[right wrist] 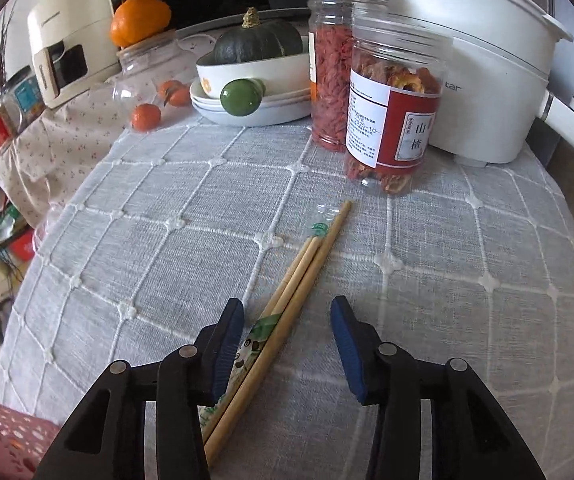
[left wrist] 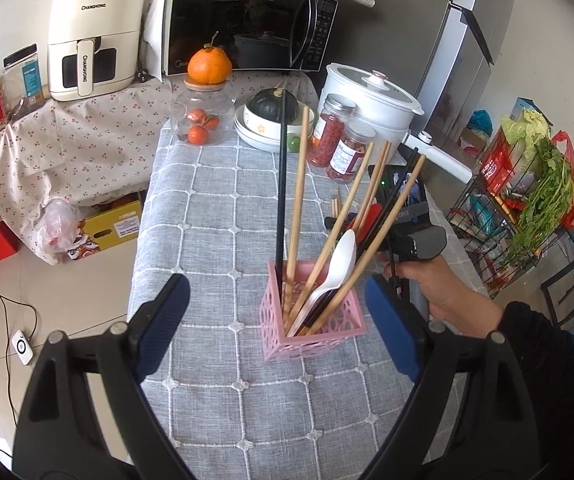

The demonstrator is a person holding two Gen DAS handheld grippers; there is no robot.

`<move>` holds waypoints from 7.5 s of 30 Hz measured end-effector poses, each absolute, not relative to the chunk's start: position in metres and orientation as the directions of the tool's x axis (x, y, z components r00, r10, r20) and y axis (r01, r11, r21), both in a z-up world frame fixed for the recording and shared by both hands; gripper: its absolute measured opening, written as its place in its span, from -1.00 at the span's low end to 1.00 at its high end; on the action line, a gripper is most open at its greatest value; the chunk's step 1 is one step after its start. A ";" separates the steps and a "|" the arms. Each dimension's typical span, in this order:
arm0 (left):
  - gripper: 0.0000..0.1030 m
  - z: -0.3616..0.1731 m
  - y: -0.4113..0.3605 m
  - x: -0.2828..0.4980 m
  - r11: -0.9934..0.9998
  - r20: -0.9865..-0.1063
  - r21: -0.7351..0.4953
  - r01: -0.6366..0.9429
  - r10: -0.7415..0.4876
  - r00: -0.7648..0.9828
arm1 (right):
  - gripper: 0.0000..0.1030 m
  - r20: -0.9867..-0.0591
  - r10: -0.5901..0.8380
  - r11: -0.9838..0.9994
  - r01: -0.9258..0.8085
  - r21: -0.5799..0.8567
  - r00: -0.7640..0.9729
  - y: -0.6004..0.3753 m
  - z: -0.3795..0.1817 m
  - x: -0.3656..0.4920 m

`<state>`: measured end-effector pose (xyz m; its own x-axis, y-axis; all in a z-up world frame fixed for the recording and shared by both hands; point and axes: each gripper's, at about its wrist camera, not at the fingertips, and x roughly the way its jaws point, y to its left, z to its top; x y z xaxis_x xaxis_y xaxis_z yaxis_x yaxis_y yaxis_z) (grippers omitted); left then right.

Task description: Organize utensils

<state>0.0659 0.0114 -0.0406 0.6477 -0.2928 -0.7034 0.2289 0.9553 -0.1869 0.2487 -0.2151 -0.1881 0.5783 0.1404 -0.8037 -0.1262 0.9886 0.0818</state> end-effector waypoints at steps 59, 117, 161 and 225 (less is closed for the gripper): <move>-0.41 -0.139 -0.245 0.126 0.880 -0.890 -0.117 0.461 -0.299 0.344 | -0.87 -0.845 0.272 0.862 0.273 0.427 0.461 -0.435 -0.160 0.097; -0.89 -0.027 -0.054 0.071 0.951 -0.187 0.006 0.310 -0.303 0.934 | -0.87 -0.597 0.277 0.929 -0.051 0.367 0.753 -0.292 0.009 0.055; 0.68 -0.044 0.018 0.058 0.978 -0.711 -0.183 0.096 -0.199 0.674 | -0.54 -0.598 0.441 0.886 -0.220 0.408 0.669 -0.191 0.003 0.074; 0.99 -0.024 -0.033 -0.012 0.997 -0.699 0.049 0.054 -0.004 0.715 | 1.00 -0.676 -0.049 0.998 0.067 0.001 0.735 -0.226 0.002 -0.018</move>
<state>-0.0123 -0.0335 -0.0240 0.7152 -0.0042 -0.6989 0.0539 0.9973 0.0493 -0.0182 -0.2256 0.0024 0.7349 -0.0487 -0.6764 0.0667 0.9978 0.0006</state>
